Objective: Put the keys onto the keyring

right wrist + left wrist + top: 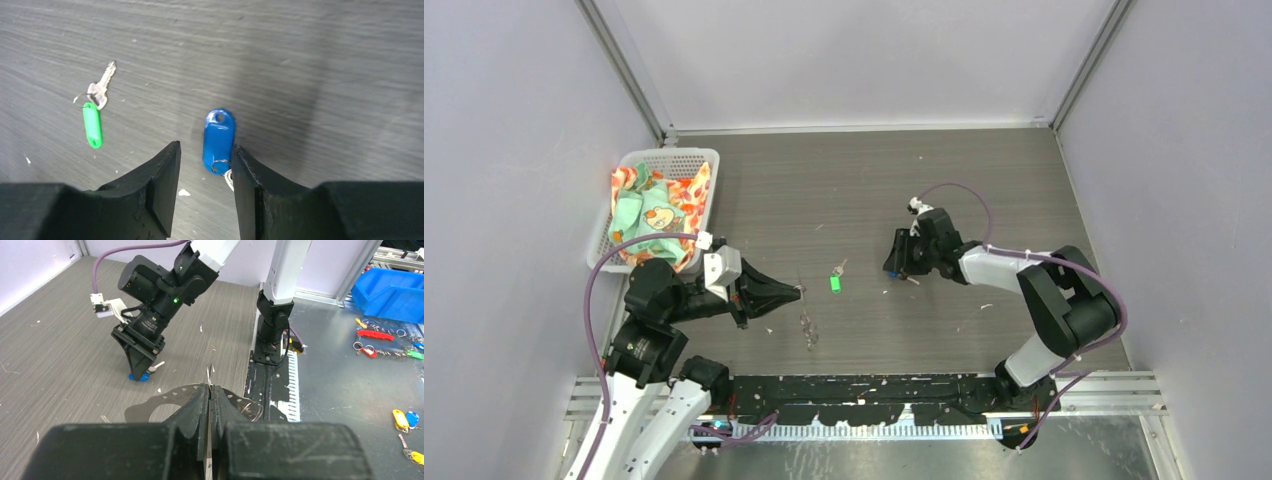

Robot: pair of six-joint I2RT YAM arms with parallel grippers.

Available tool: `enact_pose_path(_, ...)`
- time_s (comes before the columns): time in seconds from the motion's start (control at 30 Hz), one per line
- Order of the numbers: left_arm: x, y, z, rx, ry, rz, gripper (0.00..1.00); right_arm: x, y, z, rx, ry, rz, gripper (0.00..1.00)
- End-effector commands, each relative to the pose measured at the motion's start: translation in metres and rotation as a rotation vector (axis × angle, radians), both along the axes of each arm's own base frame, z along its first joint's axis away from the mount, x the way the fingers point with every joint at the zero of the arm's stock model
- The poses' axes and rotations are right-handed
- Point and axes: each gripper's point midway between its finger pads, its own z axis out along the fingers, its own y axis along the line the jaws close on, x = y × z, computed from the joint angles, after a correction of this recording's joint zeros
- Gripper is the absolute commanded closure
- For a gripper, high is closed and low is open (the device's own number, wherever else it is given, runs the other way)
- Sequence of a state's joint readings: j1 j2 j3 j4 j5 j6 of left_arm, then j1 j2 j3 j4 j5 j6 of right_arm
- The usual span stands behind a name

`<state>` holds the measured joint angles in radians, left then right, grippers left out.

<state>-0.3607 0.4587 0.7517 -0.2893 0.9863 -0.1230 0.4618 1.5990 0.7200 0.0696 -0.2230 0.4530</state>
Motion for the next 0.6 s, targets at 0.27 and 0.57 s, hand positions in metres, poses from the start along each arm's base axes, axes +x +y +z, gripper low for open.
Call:
enact_pose_path(0.27,-0.002,0.001,0.021,-0.020,-0.070,-0.004,0.99,0.007,-0.009,0.056,-0.079,-0.178,-0.146,0.52)
enact_pose_path(0.57,0.001,0.000,0.019,-0.013,-0.068,-0.002,0.99,-0.025,0.004,0.053,-0.179,-0.145,-0.154,0.56)
